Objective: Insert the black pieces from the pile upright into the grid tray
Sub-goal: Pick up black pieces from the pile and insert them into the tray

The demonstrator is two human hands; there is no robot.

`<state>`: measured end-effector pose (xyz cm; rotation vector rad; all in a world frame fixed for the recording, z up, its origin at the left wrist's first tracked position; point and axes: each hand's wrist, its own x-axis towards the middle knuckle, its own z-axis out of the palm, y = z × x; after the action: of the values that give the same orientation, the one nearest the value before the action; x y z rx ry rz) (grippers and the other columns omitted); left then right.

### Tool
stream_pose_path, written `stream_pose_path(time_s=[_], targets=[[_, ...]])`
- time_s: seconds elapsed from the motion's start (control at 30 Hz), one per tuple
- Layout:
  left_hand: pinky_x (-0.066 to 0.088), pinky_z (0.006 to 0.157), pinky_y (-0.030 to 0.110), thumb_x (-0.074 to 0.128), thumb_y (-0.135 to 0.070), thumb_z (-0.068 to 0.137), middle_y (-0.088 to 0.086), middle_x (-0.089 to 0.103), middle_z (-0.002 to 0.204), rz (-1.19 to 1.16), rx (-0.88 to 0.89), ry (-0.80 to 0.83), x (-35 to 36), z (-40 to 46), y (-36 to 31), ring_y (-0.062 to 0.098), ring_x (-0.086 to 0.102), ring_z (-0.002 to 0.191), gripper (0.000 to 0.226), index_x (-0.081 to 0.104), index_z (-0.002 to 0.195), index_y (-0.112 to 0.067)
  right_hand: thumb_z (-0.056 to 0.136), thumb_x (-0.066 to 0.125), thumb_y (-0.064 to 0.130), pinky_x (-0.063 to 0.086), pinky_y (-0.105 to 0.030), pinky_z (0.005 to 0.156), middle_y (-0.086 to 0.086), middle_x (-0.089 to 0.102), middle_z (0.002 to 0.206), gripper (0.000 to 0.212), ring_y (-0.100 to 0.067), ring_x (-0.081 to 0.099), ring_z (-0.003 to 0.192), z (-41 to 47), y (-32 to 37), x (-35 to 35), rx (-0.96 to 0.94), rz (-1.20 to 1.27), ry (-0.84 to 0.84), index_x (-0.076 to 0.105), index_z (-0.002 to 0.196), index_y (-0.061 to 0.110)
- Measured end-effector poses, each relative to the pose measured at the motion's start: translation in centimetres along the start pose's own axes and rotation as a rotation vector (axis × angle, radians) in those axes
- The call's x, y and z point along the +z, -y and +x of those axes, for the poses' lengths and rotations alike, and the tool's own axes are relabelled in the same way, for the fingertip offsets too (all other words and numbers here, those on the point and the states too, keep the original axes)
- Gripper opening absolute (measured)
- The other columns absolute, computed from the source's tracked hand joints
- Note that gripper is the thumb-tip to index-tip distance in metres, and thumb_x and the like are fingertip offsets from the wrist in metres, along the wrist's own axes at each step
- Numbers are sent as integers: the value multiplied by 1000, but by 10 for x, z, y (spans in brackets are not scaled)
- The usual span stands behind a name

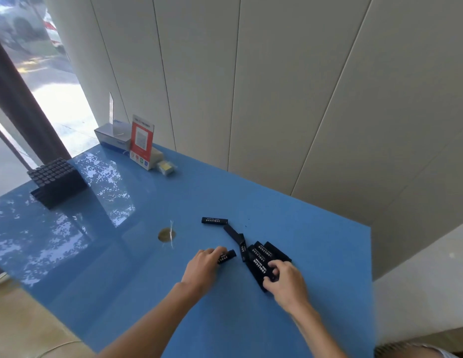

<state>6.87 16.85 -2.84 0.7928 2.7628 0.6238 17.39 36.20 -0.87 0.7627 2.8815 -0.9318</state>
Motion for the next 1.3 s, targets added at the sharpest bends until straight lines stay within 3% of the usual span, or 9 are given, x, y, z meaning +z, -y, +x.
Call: stream_pose_path(time_s=[0.27, 0.43, 0.6, 0.87, 1.13, 1.3], targets=[[47, 80, 38, 50, -10, 91, 3, 54, 114, -133, -7, -13, -9, -33, -7, 25, 53, 98, 51, 34, 134, -33, 83, 64, 18, 45, -20, 70, 5, 59, 92, 16, -10, 57, 82, -11, 1, -13, -98, 156, -47, 68, 96, 26], [46, 80, 35, 53, -13, 91, 2, 51, 107, -208, -23, -60, -22, -51, 1, 23, 51, 91, 56, 31, 137, -37, 85, 65, 10, 41, -2, 67, 11, 66, 89, 18, 0, 60, 82, -20, 28, -15, -175, 390, -60, 68, 95, 24], [49, 82, 36, 57, -14, 89, -3, 48, 101, -314, -47, -111, -32, -72, 17, 19, 52, 86, 60, 31, 135, -44, 84, 68, 13, 45, -7, 70, 10, 65, 91, 21, -4, 60, 89, -29, 63, -4, -230, 485, -49, 61, 99, 27], [50, 78, 30, 63, -11, 85, -12, 45, 91, -447, -66, -269, -76, -97, 64, 11, 54, 80, 65, 34, 133, -44, 83, 70, 16, 45, -9, 67, 8, 66, 85, 17, 4, 60, 81, -45, 149, 19, -313, 549, -112, 58, 91, 25], [52, 69, 29, 68, -11, 82, -7, 49, 91, -506, -65, -353, -141, -145, 148, 11, 60, 72, 70, 33, 114, -62, 85, 67, 15, 46, -6, 70, 16, 66, 95, 22, 8, 60, 88, -84, 257, 80, -394, 593, -211, 67, 104, 26], [51, 62, 28, 69, -9, 82, -6, 58, 89, -530, -53, -357, -179, -176, 198, 10, 59, 66, 61, 41, 117, -50, 86, 64, 11, 43, -4, 73, 14, 66, 95, 25, 9, 59, 88, -104, 317, 130, -403, 628, -216, 68, 106, 26]])
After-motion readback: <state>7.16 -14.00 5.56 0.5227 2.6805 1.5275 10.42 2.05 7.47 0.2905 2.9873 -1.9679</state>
